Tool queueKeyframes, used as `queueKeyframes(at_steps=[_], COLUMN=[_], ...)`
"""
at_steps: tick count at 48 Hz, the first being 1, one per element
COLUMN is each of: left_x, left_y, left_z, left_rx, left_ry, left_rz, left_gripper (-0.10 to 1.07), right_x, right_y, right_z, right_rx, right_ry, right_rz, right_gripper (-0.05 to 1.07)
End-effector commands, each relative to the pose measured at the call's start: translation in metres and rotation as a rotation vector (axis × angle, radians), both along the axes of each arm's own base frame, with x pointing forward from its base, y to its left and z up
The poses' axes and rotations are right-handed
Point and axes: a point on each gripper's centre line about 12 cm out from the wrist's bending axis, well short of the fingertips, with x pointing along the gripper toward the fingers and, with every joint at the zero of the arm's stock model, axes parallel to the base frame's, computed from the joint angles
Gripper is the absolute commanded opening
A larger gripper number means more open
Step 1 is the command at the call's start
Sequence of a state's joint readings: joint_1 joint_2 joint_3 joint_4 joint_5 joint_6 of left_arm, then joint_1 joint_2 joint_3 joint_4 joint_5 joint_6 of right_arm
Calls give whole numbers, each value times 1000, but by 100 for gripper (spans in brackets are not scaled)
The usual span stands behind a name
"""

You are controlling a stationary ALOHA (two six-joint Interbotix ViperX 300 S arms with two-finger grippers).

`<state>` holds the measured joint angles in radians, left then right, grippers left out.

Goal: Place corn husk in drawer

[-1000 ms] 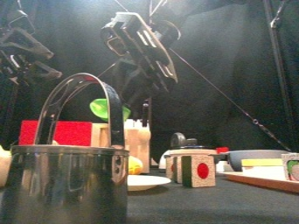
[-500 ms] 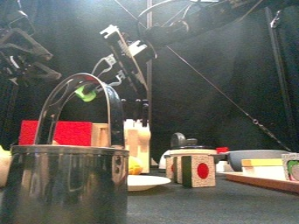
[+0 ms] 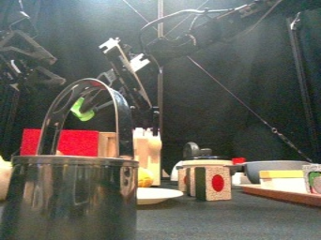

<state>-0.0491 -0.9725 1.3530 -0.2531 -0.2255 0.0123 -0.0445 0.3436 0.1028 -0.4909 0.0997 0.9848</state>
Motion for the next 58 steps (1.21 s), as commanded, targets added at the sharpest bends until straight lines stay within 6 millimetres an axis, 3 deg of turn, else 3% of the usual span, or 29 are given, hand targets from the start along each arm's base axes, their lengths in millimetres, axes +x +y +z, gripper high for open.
queueKeyframes(at_steps=[1, 12, 30, 58], left_x=[2, 2, 2, 2], left_y=[1, 1, 0, 0], left_z=[5, 5, 5, 4], left_rx=[0, 0, -1, -2], left_ry=[-14, -12, -11, -8], left_rz=[4, 3, 3, 3], left_gripper=[89, 89, 89, 89], right_x=[4, 6, 8, 9], right_y=[-4, -5, -7, 0], right_z=[21, 15, 10, 14], right_rx=[-7, -15, -36, -40], right_ry=[-50, -31, 1, 13], right_rz=[-4, -7, -14, -16], right_gripper=[54, 56, 77, 78])
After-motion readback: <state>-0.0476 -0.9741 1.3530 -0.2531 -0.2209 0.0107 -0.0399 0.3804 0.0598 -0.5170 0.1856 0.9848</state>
